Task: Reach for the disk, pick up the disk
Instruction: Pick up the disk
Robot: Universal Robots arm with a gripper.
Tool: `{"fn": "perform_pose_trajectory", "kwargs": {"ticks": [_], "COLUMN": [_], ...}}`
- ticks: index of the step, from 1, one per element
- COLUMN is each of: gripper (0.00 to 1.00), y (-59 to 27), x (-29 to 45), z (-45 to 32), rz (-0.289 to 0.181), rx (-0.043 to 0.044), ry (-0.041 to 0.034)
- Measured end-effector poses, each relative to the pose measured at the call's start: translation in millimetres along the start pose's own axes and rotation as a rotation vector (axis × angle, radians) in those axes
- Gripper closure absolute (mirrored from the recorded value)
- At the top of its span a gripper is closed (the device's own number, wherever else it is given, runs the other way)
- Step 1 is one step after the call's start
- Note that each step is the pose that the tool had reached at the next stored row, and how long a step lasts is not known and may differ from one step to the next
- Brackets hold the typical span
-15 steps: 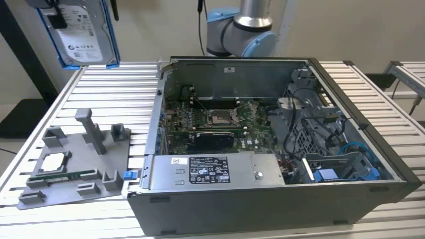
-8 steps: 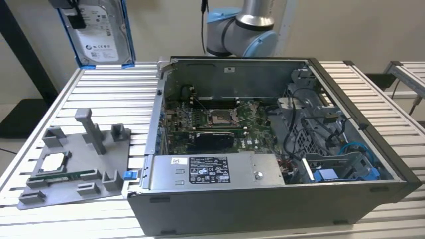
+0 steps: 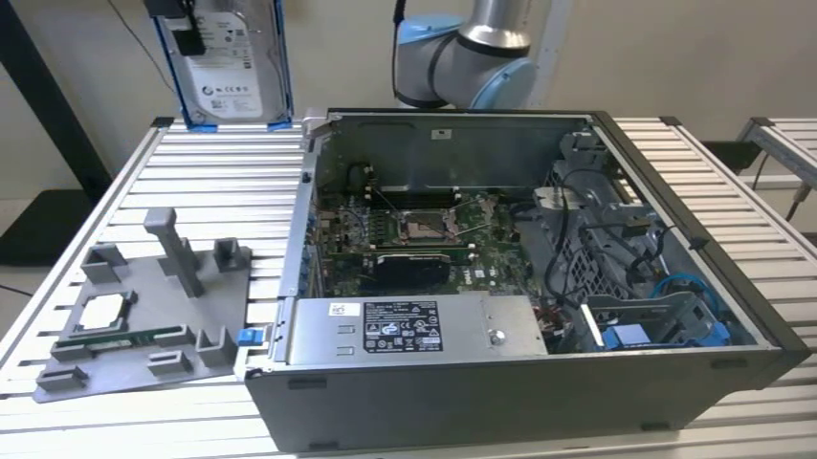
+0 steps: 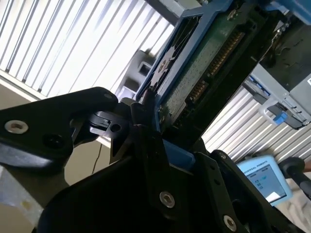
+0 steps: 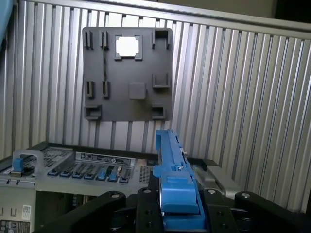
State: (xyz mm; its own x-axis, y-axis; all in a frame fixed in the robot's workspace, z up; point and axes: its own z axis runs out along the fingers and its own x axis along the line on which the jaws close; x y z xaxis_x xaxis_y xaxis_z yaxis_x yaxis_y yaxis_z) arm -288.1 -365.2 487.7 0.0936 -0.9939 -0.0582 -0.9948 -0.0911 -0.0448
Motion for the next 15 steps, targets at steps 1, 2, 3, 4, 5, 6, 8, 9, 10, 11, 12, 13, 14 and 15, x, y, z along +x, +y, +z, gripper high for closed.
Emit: {"fn": "perform_pose_trajectory", "kwargs": {"ticks": [1,2,3,4,5,6,8,9,10,11,12,13,14,15], "gripper": [1.00,1.00,1.00,1.00,1.00,1.00,1.00,1.00,1.00,1.00,1.00,1.00,1.00,1.00], "y": [-3.7,-6.8,-9.5,-12.5,-15.9,-18.9,-23.4,-25.5,-27.6,-29.9,-32.9,-36.5,-40.6,-45.4], "x": [0.4,0.7,0.9,1.2,1.5,1.7,1.9,2.0,2.0,2.1,2.3,2.6,2.9,3.2], "z": [0.2,0.3,0.4,0.4,0.2,-0.5,-3.9,-5.9,-8.2,-9.9,-11.4,-12.8,-14.0,-15.3], "rz": [0.000,0.000,0.000,-0.001,-0.001,-0.001,-0.002,-0.003,-0.003,-0.004,-0.005,-0.005,-0.005,-0.006], "rx": [0.0000,-0.0001,0.0000,0.0000,0.0000,0.0000,-0.0001,0.0001,0.0001,0.0001,0.0002,0.0002,0.0002,0.0002], "ry": [0.0000,0.0000,0.0000,-0.0001,-0.0001,-0.0002,-0.0016,-0.0027,-0.0034,-0.0039,-0.0043,-0.0046,-0.0049,-0.0051]}}
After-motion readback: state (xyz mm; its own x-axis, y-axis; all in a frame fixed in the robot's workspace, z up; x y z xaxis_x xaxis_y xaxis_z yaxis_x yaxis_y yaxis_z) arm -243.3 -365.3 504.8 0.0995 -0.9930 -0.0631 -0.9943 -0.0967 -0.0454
